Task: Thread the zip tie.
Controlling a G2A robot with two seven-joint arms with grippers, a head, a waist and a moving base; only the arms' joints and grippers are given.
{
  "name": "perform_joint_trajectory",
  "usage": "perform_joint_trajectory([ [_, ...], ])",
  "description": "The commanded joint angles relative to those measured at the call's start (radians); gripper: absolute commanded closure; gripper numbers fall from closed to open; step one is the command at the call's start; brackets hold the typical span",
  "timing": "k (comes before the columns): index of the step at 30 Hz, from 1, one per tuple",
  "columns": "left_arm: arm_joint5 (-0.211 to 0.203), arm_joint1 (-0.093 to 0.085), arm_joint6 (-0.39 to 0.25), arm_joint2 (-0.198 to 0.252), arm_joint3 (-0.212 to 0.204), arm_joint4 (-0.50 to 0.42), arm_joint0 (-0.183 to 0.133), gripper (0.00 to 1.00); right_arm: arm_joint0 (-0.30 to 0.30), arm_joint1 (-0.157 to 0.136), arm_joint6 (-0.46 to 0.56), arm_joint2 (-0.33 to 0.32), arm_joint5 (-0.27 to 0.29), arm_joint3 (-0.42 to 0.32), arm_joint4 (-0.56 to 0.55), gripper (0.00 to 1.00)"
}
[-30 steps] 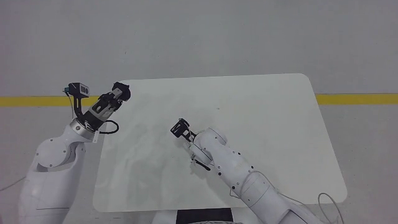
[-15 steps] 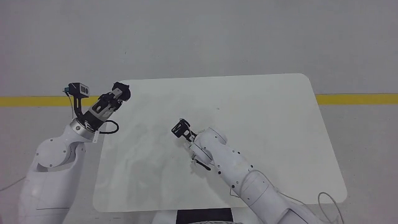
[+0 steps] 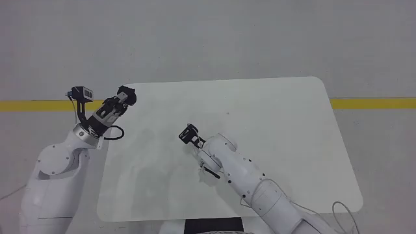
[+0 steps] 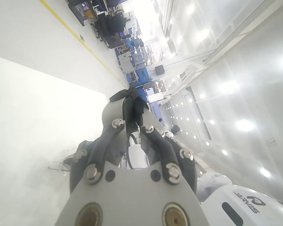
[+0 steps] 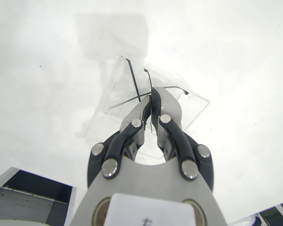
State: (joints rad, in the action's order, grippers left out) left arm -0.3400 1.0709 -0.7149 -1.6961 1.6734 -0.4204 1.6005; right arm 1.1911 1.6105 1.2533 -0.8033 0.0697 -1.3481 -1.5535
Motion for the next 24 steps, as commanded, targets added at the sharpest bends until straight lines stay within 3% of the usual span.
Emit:
perform_joint_trajectory([
  [1, 0.000, 0.000, 0.000, 0.000, 0.000, 0.000, 0.000, 1.00, 0.009, -0.003, 0.007, -0.006, 0.009, -0.025, 0.005, 1.00],
  [14, 0.000, 0.000, 0.000, 0.000, 0.000, 0.000, 0.000, 1.00, 0.042, -0.017, 0.051, -0.038, 0.056, -0.119, 0.032, 1.00],
  [24, 0.000, 0.000, 0.000, 0.000, 0.000, 0.000, 0.000, 1.00, 0.073, -0.032, 0.070, -0.098, 0.096, -0.184, 0.138, 1.00],
])
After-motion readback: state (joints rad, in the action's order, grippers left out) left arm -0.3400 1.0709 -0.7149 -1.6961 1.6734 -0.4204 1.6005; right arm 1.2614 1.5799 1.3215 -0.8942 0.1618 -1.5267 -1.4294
